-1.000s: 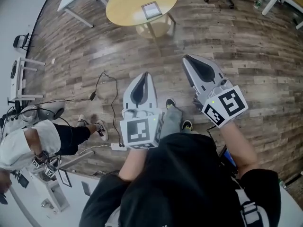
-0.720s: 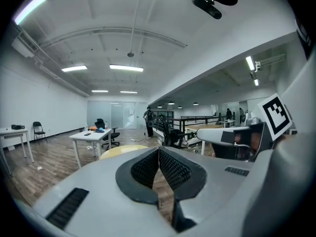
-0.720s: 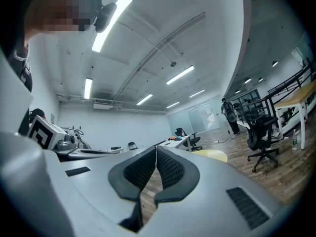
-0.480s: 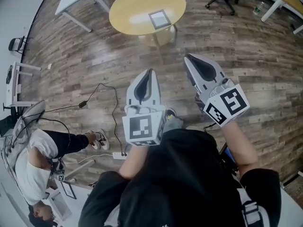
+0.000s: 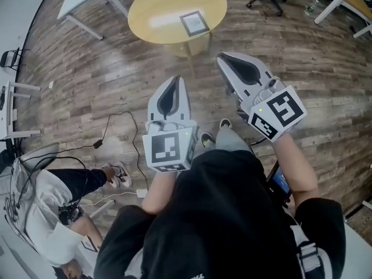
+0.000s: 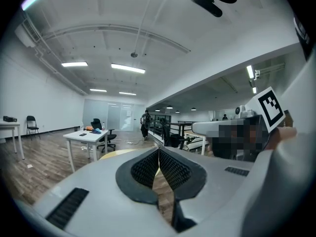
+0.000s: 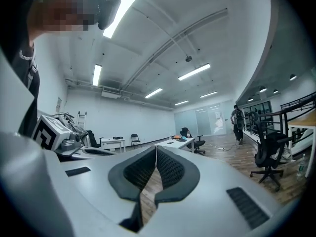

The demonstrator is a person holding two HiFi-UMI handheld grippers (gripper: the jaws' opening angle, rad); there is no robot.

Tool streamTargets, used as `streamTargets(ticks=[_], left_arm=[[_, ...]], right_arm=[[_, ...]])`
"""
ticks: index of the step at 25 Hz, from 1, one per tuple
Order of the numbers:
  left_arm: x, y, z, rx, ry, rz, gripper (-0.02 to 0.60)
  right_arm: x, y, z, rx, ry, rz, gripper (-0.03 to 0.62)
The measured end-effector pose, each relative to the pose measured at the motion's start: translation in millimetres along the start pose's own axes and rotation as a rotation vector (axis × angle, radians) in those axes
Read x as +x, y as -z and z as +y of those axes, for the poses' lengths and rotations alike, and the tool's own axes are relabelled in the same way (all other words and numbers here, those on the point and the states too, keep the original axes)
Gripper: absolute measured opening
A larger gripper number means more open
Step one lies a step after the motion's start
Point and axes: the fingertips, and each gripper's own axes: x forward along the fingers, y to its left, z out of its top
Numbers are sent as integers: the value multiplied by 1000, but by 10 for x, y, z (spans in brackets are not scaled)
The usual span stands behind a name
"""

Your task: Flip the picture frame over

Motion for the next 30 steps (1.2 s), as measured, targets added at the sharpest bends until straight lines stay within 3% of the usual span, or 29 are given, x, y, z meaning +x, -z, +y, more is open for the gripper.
streamTargets(ticks=[12, 16, 30], left_arm=[[691, -57, 134, -1, -17, -18, 23], [1169, -220, 135, 17, -21, -31, 23], [2357, -242, 277, 64, -89, 27, 23]], right_arm=[[408, 107, -717, -4, -3, 15, 20], [586, 54, -1160, -9, -12, 14, 20], [1019, 393, -2303, -19, -31, 97, 20]])
